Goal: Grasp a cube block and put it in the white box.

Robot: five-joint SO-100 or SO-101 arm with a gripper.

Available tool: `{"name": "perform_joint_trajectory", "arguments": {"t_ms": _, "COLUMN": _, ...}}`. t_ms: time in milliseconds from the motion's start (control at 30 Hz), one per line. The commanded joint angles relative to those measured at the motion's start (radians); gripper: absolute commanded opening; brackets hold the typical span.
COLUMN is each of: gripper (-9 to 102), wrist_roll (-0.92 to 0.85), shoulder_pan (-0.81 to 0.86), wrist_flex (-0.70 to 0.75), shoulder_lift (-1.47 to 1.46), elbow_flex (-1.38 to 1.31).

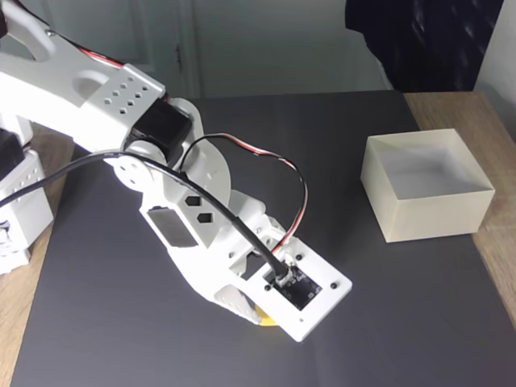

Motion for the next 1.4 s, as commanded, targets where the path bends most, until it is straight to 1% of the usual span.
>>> {"name": "perform_joint_trajectory", "arguments": {"t_ms": 0, "gripper": 26, "wrist_roll": 0.009, "shoulder_pan": -0.021, "wrist_flex": -0.012, "shoulder_lift": 0.003, "elbow_flex": -0.034}}
{"name": "perform_joint_trajectory", "arguments": {"t_ms": 1133, "gripper": 12, "wrist_roll": 0.046, "shoulder_pan": -0.061, "wrist_flex": 0.006, "shoulder_lift": -0.029, "elbow_flex": -0.032}}
{"name": "perform_joint_trajectory", "arguments": {"t_ms": 1300, "gripper": 12, "wrist_roll": 0.038, "shoulder_pan": -0.077, "wrist_flex": 0.003, "shoulder_lift": -0.021, "elbow_flex": -0.032}}
{"name": "perform_joint_trajectory", "arguments": {"t_ms": 1367, "gripper": 15, "wrist_roll": 0.026, "shoulder_pan": -0.081, "wrist_flex": 0.005, "shoulder_lift": -0.006, "elbow_flex": -0.026}}
